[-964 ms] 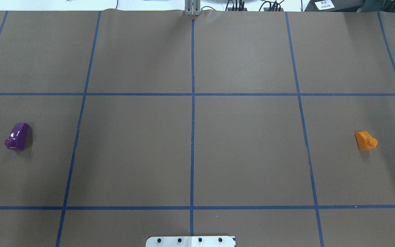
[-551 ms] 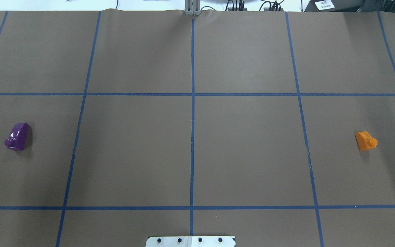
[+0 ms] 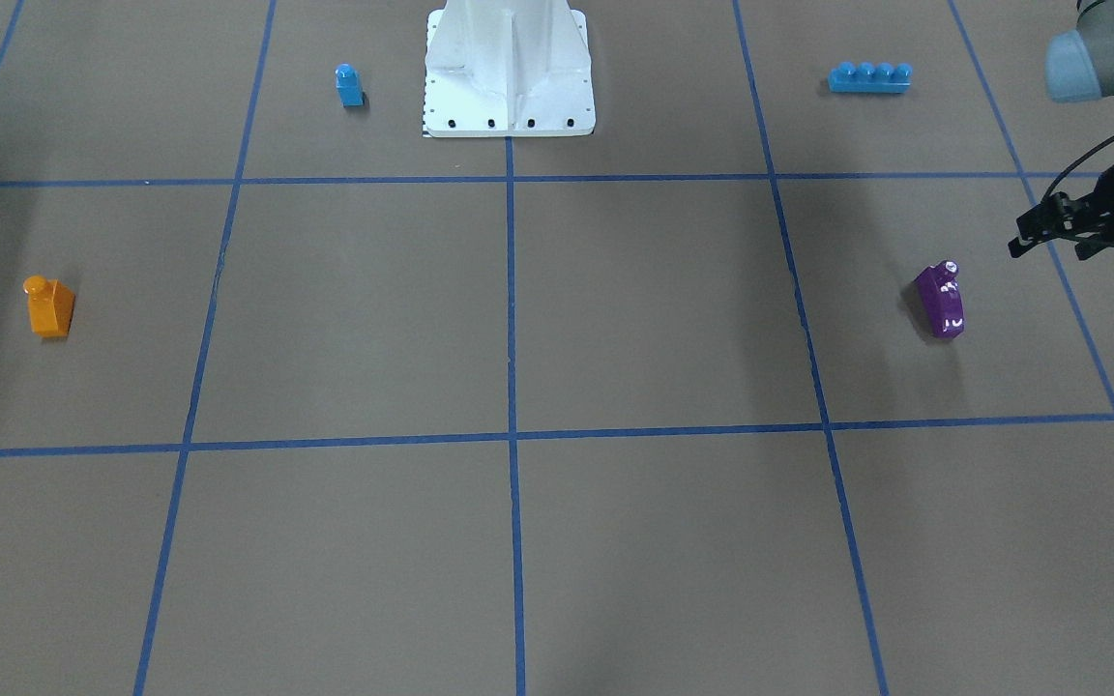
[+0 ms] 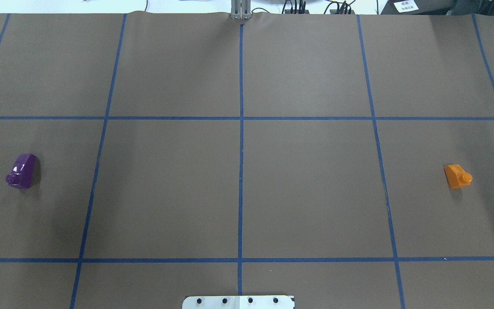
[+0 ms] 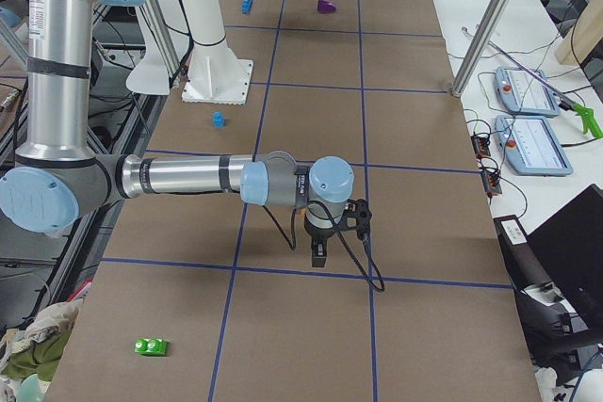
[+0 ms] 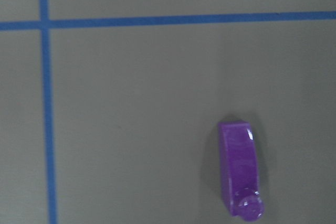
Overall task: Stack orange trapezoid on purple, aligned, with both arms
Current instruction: 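Reach the left gripper down and grasp the purple trapezoid block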
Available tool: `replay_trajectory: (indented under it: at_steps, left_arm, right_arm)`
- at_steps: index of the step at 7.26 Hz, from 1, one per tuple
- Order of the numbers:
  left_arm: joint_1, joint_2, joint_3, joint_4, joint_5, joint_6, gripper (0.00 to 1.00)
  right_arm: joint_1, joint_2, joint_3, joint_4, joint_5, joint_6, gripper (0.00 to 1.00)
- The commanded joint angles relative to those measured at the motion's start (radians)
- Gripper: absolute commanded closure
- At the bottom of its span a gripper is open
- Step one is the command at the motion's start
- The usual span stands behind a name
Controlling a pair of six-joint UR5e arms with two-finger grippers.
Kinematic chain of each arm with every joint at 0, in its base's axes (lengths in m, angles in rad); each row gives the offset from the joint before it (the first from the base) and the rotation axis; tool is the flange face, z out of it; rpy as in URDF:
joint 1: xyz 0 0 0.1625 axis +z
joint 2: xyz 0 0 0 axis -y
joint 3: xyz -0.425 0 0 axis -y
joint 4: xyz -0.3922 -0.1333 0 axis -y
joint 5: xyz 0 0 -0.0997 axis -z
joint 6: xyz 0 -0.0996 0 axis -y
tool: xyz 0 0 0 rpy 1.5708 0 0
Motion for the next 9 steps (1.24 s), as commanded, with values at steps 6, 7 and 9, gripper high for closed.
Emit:
replay_trajectory:
  at_steps: [6, 7, 9]
  left_arm:
    - [0.201, -0.112, 0.129, -0.027, 0.111, -0.113, 0.24]
    - [0.209, -0.112, 0.129, -0.024, 0.113, -0.132, 0.82]
    - [0.209, -0.112, 0.134, -0.020, 0.114, -0.123, 1.00]
  right_arm:
    - [-0.045, 0.001, -0.032, 0.059, -0.018, 0.004, 0.00]
    - [-0.053, 0.001, -0.032, 0.059, -0.018, 0.000, 0.00]
    - [-0.054, 0.001, -0.032, 0.059, -0.018, 0.000, 0.00]
